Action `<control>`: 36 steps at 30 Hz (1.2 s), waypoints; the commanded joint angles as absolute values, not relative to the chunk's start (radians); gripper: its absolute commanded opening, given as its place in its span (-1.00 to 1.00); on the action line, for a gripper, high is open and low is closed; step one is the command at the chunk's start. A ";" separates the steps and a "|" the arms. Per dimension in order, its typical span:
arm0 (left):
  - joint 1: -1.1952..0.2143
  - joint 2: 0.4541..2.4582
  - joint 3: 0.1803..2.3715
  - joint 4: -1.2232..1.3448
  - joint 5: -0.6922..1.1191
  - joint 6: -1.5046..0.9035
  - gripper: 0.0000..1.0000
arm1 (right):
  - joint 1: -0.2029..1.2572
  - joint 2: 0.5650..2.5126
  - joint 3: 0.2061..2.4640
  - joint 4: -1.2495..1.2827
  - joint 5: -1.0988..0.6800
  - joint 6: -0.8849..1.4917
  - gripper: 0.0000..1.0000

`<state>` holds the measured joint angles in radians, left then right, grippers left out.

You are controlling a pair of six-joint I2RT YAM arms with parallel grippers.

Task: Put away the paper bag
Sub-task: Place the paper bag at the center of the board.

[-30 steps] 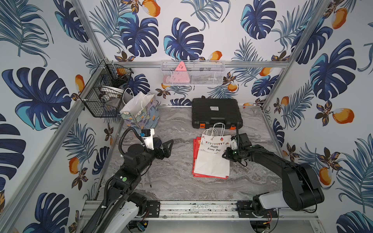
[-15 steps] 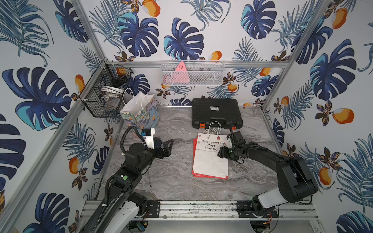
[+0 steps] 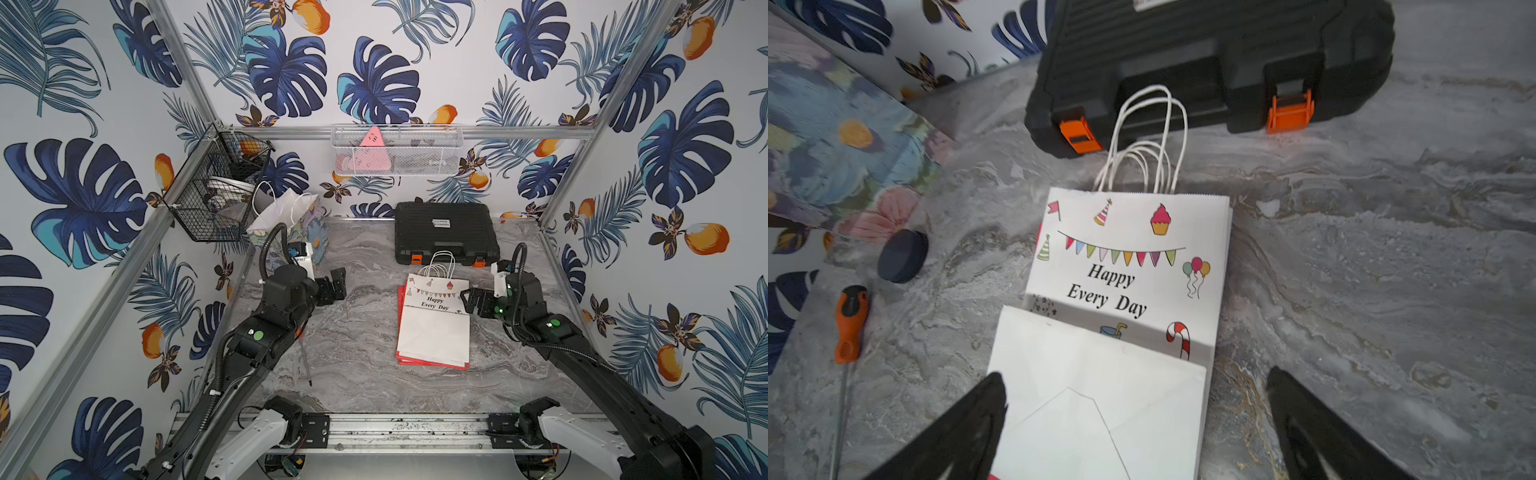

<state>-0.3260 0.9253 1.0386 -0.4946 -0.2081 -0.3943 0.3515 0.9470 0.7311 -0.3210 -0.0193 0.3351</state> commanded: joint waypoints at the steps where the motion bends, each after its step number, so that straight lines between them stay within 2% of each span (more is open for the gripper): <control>1: -0.323 1.034 1.163 -0.718 -0.365 -0.321 0.98 | 0.351 0.892 0.719 -0.285 0.003 0.322 0.99; 4: -0.322 1.134 1.262 -0.763 -0.415 -0.231 0.98 | 0.352 0.880 0.728 -0.315 0.000 0.328 0.99; 10: -0.314 1.317 1.486 -0.746 -0.332 0.097 0.97 | 0.351 0.874 0.728 -0.337 -0.016 0.359 0.99; 19: -0.248 1.619 1.861 -0.870 -0.326 0.309 0.97 | 0.351 0.865 0.772 -0.396 -0.043 0.333 0.99; 26: -0.120 1.706 1.920 -0.824 -0.358 0.245 0.97 | 0.351 0.850 0.805 -0.445 -0.014 0.315 1.00; 30: -0.097 1.633 1.815 -0.737 -0.324 0.207 0.97 | 0.351 0.839 0.806 -0.466 0.004 0.316 0.99; 36: -0.044 1.652 1.784 -0.701 -0.354 0.183 0.98 | 0.351 0.824 0.794 -0.455 0.004 0.329 0.99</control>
